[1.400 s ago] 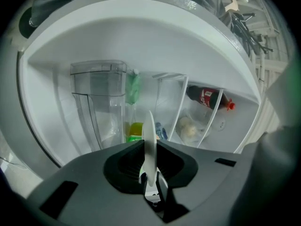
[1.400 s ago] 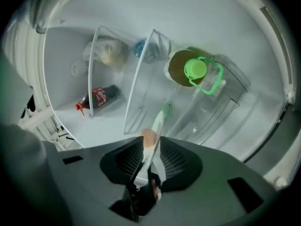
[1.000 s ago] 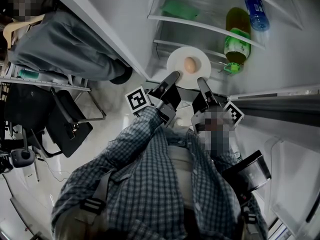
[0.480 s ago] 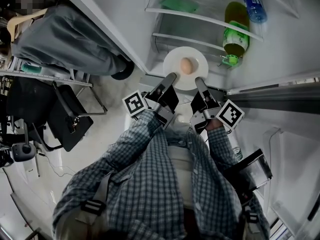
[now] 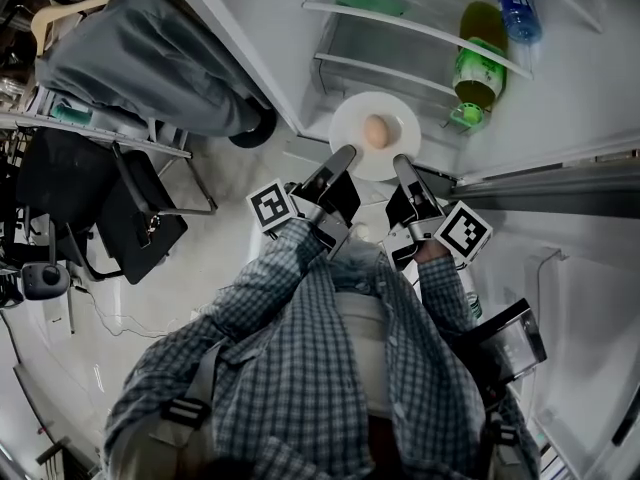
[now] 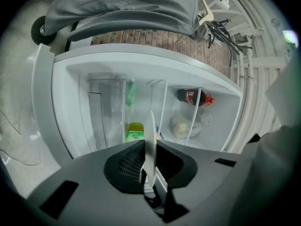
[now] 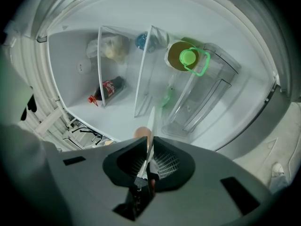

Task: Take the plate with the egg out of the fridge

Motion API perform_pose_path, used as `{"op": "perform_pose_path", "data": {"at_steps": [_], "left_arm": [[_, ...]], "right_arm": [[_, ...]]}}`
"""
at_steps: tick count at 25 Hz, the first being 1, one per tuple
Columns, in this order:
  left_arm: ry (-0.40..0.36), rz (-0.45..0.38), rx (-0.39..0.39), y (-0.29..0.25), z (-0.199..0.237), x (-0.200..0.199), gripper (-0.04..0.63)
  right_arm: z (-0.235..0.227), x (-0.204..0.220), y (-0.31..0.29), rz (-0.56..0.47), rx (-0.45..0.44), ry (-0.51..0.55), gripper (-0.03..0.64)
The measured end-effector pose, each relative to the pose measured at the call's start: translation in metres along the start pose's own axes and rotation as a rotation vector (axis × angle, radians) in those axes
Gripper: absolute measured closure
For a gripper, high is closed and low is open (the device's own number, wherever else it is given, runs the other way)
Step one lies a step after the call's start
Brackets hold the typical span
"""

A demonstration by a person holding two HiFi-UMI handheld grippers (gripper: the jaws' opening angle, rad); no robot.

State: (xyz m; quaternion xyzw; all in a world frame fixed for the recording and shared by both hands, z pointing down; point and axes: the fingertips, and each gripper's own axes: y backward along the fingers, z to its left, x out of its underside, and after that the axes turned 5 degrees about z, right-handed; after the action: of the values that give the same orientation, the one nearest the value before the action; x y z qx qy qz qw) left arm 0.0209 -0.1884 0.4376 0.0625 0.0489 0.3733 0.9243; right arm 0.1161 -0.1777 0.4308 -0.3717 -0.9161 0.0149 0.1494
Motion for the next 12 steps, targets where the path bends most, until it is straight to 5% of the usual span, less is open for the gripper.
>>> {"op": "perform_pose_path", "data": {"at_steps": [12], "left_arm": [[0.005,0.014,0.016,0.021,-0.012,0.0,0.537]], "right_arm": [[0.015,0.019,0.003,-0.022,-0.005,0.011,0.569]]}}
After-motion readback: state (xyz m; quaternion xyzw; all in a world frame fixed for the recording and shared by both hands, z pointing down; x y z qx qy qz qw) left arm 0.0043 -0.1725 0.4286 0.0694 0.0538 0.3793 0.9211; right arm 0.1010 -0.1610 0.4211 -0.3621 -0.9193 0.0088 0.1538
